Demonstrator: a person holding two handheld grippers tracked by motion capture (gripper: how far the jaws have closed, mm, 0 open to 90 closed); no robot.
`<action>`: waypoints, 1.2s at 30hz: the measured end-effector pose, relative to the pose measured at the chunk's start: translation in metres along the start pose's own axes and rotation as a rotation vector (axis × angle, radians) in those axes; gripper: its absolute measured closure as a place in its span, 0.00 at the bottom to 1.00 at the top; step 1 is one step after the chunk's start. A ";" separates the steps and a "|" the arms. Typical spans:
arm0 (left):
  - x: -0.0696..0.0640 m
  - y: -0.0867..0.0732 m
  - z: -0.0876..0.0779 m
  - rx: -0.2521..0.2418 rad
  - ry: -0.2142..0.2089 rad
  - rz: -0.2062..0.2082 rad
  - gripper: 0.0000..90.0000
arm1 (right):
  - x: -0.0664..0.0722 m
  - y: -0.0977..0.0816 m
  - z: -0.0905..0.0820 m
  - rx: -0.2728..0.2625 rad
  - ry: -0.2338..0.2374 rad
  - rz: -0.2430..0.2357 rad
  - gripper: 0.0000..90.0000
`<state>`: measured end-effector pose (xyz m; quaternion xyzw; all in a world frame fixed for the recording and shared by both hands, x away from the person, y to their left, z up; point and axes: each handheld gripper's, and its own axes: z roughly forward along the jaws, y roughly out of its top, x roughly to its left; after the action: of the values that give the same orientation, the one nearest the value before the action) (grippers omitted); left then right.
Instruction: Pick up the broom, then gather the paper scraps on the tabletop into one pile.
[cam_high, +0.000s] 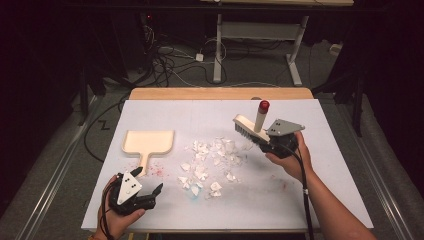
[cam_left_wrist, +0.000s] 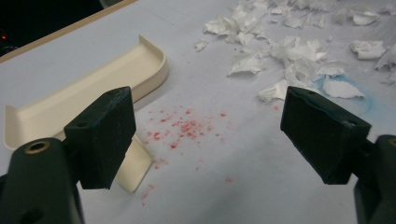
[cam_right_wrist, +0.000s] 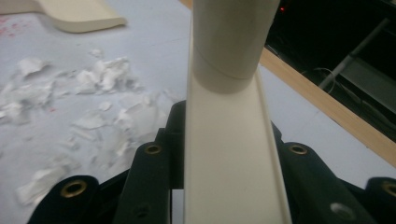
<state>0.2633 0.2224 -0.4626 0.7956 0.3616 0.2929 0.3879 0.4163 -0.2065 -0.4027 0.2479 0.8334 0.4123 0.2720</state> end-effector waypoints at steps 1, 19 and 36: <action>-0.002 -0.001 0.001 0.011 0.002 0.009 0.20 | 0.000 0.000 0.000 0.000 0.000 0.000 0.75; -0.013 -0.011 -0.003 0.076 0.046 0.062 0.22 | -0.010 0.006 0.035 0.009 -0.006 0.010 0.75; -0.014 -0.012 -0.001 0.079 0.016 0.071 0.22 | -0.012 -0.007 0.071 0.077 -0.082 -0.043 0.75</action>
<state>0.2505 0.2165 -0.4746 0.8202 0.3476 0.2981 0.3430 0.4703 -0.1791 -0.4415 0.2570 0.8420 0.3632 0.3051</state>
